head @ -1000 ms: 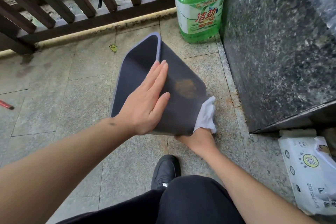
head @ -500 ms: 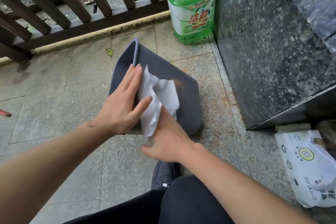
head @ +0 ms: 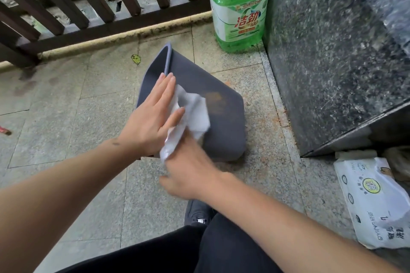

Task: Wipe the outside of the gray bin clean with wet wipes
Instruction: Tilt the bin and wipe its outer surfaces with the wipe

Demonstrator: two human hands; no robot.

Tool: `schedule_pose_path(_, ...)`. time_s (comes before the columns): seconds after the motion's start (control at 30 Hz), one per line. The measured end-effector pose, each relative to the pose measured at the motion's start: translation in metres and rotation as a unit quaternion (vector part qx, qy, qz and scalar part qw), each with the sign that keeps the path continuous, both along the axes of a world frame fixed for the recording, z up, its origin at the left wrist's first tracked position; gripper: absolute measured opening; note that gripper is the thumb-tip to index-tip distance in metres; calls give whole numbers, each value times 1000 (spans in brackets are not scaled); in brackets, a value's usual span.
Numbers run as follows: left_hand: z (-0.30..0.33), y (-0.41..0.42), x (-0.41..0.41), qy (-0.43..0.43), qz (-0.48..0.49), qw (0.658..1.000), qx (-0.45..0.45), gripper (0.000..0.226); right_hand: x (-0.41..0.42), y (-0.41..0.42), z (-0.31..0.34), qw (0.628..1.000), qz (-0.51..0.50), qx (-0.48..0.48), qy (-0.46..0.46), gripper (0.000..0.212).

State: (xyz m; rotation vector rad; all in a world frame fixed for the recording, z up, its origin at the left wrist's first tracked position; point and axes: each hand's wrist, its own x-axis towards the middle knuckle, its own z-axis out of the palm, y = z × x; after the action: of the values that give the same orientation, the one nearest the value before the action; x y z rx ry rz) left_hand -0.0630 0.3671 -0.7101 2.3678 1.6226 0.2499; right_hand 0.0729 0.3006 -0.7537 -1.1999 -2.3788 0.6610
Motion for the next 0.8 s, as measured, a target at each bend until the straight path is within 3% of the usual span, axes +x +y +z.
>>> schedule_pose_path(0.07, 0, -1, -4, 11, 17, 1000, -9, 85, -6, -2, 4, 999, 25, 31, 8, 30)
schedule_pose_path(0.13, 0, -2, -5, 9, 42, 999, -13, 89, 5, 1, -6, 999, 26, 26, -27, 47)
schedule_pose_path(0.33, 2, 1, 15, -43, 36, 998, -11, 87, 62, 13, -74, 980, -120, -152, -42, 70)
schedule_pose_path(0.47, 2, 4, 29, -51, 33, 998, 4, 82, 99, 11, -114, 926, -211, -303, -83, 27)
schedule_pose_path(0.53, 2, 4, 37, -54, 30, 998, 2, 81, 104, 17, -120, 907, -236, -339, -87, 26)
schedule_pose_path(0.7, 4, 5, 47, -45, 17, 999, 6, 84, 110, 41, -109, 882, -248, -398, 49, 63)
schedule_pose_path(0.8, 4, 10, 47, -37, 27, 999, 7, 83, 99, 62, -80, 859, -230, -416, 191, 59)
